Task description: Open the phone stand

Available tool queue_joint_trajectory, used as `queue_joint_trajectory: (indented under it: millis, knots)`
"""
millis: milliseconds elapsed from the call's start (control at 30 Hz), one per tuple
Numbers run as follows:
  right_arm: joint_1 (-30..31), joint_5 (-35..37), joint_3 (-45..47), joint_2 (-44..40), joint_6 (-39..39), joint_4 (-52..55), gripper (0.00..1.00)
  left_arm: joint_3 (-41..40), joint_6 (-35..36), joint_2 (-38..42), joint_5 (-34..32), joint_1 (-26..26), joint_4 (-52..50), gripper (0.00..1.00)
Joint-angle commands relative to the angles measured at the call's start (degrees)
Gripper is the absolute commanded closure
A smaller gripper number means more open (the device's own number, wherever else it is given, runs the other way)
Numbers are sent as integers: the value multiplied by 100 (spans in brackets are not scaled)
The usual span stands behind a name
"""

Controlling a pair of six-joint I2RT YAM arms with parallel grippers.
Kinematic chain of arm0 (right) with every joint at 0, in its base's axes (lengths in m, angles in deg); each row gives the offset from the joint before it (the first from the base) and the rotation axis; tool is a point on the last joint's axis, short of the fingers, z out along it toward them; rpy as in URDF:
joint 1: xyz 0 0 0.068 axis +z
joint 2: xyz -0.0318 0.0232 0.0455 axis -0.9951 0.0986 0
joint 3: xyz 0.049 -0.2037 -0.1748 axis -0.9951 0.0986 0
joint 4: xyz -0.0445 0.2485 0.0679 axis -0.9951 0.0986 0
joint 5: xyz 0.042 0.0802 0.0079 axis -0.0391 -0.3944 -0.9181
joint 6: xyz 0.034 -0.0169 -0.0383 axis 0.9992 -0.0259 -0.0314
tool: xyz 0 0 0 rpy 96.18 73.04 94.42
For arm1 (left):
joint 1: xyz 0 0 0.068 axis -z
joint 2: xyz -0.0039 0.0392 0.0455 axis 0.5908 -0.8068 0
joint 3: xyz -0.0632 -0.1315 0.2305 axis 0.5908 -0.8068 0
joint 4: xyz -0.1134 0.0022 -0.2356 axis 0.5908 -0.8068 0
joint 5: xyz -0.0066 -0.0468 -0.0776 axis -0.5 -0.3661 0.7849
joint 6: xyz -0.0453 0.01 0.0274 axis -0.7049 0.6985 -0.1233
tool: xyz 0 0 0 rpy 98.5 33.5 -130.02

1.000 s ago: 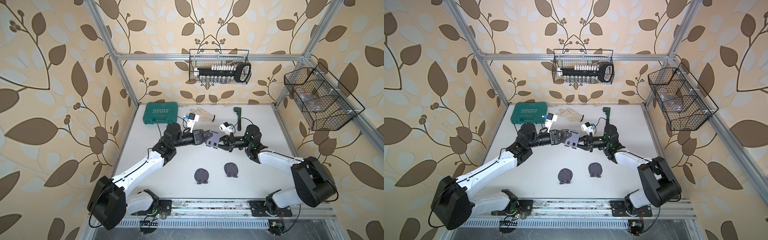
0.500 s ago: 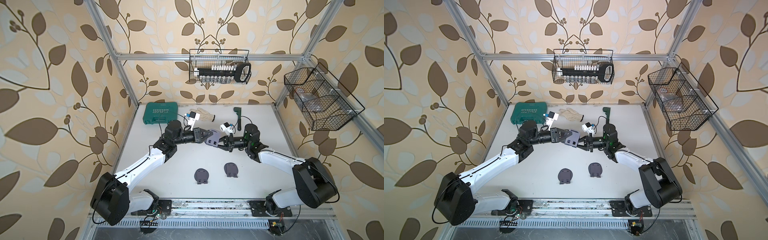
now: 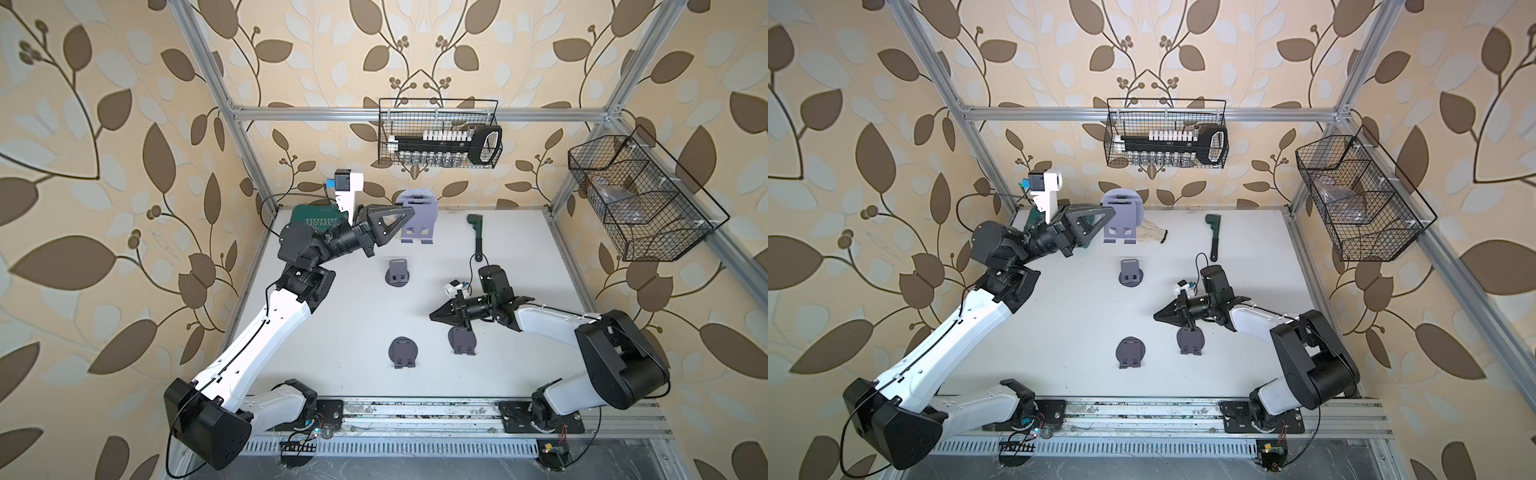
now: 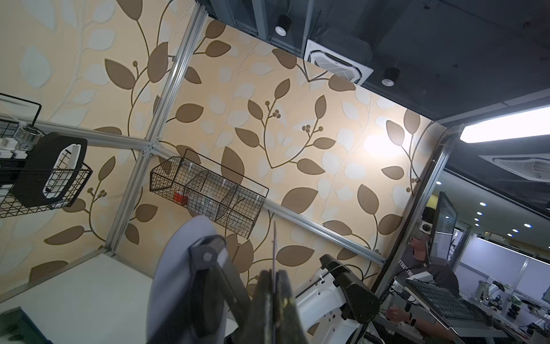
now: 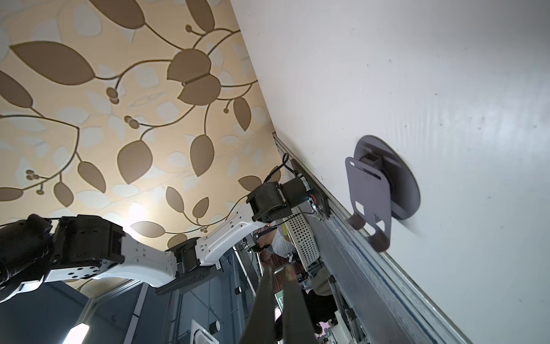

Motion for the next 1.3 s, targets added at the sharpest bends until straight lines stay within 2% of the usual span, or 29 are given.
queue_joint_trajectory:
  millis: [0, 67, 200, 333, 400, 533, 800, 900, 1267]
  knots:
    - [-40, 494, -1183, -658, -1603, 2166, 100, 45, -201, -98, -207, -17, -561, 100]
    - [-111, 823, -1725, -970, -2185, 2970, 100, -6, -258, -87, -449, -17, -1061, 100]
    - [-308, 1258, -1981, -1677, -2188, 3051, 55, -573, -1111, -65, -656, -17, -723, 100]
    - [-364, 1210, -1653, -1943, -1521, 2188, 40, -1027, -1681, 39, -817, -3, -399, 100]
    - [-364, 1154, -1414, -1930, -1083, 1565, 27, -1321, -1995, 116, -957, 15, -141, 100]
    - [-312, 1112, -1148, -1836, -646, 775, 26, -1663, -2321, 233, -1102, 59, 50, 100]
    - [-293, 996, -1107, -1509, 7, -286, 40, -2099, -2400, 437, -1163, 212, 51, 100]
    - [-272, 935, -1170, -1352, 207, -594, 42, -2194, -2418, 448, -1191, 228, 100, 100]
    - [268, 988, -1643, -652, 330, -1042, 48, -2231, -2394, 324, -1043, 256, 134, 100]
